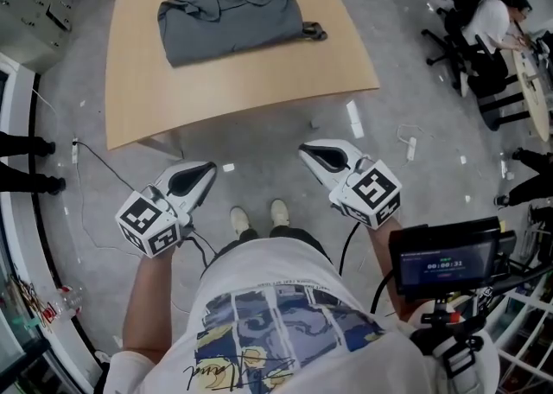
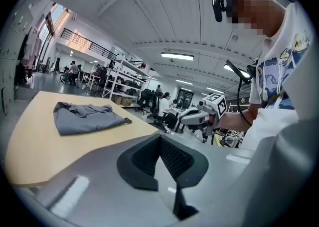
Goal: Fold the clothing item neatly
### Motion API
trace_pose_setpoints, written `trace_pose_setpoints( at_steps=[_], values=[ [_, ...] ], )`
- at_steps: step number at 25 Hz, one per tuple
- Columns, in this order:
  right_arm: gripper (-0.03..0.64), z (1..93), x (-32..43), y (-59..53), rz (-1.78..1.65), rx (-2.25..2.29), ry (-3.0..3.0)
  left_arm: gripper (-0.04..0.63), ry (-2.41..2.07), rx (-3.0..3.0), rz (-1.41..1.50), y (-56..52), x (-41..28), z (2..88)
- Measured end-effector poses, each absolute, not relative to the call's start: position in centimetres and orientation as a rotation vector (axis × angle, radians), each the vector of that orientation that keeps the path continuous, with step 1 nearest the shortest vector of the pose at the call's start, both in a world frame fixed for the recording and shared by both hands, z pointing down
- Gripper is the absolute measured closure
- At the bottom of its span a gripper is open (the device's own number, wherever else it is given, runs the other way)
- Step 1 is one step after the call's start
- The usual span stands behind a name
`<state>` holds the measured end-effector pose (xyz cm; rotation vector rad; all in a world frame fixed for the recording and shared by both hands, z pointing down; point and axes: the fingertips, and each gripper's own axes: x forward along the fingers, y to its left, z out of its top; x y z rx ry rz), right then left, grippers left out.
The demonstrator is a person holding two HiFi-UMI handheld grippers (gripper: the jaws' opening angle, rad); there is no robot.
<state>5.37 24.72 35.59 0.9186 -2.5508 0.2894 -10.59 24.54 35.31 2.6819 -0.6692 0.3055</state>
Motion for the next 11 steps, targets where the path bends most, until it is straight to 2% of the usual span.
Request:
trace_pose_setpoints(
  at_steps=[11],
  values=[
    [0.614,35.3,4.0,24.8,0.310,0.956,-2.499,0.589,-0.604,2.682,0.284,24.1,-12.5,35.2]
  ],
)
